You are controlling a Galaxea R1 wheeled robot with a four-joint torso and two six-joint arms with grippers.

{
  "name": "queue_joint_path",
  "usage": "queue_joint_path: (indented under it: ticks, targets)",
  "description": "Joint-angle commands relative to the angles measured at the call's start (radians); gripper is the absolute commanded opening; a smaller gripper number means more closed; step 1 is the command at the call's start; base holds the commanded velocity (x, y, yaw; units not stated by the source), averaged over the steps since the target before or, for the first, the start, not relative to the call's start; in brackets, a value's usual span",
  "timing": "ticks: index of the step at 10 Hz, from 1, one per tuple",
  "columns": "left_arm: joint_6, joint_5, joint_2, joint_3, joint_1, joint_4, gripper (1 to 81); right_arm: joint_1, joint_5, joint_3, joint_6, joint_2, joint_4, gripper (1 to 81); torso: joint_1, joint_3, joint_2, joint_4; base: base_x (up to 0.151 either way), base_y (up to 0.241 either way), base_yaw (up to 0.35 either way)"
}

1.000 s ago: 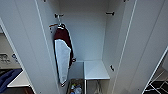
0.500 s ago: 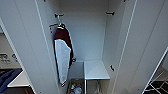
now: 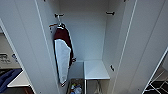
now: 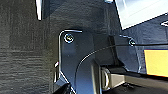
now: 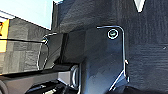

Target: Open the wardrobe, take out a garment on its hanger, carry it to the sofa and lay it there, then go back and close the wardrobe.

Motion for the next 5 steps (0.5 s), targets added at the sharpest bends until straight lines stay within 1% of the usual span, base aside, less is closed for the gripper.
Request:
queue_joint_path:
  ticks: [1, 2, 3, 4, 5]
  targets:
    - [-0.064, -0.030, -0.267, 0.202, -0.130, -0.036, 81.1, 0.148, 0.045, 0.131, 0.090, -0.228, 0.019, 81.1, 0.000, 0.000, 0.000, 0.000, 0.000, 0.000, 0.000]
    - [-0.081, -0.060, -0.340, 0.240, -0.155, -0.036, 81.1, 0.174, 0.089, 0.131, 0.127, -0.277, 0.021, 81.1, 0.000, 0.000, 0.000, 0.000, 0.000, 0.000, 0.000]
    - [-0.116, -0.063, -0.417, 0.256, -0.198, -0.037, 81.1, 0.211, 0.091, 0.129, 0.153, -0.328, 0.022, 81.1, 0.000, 0.000, 0.000, 0.000, 0.000, 0.000, 0.000]
    - [-0.149, -0.062, -0.466, 0.257, -0.231, -0.036, 81.1, 0.251, 0.091, 0.137, 0.182, -0.387, 0.022, 81.1, 0.000, 0.000, 0.000, 0.000, 0.000, 0.000, 0.000]
    - [-0.164, -0.057, -0.503, 0.253, -0.270, -0.037, 81.1, 0.298, 0.088, 0.134, 0.199, -0.432, 0.022, 81.1, 0.000, 0.000, 0.000, 0.000, 0.000, 0.000, 0.000]
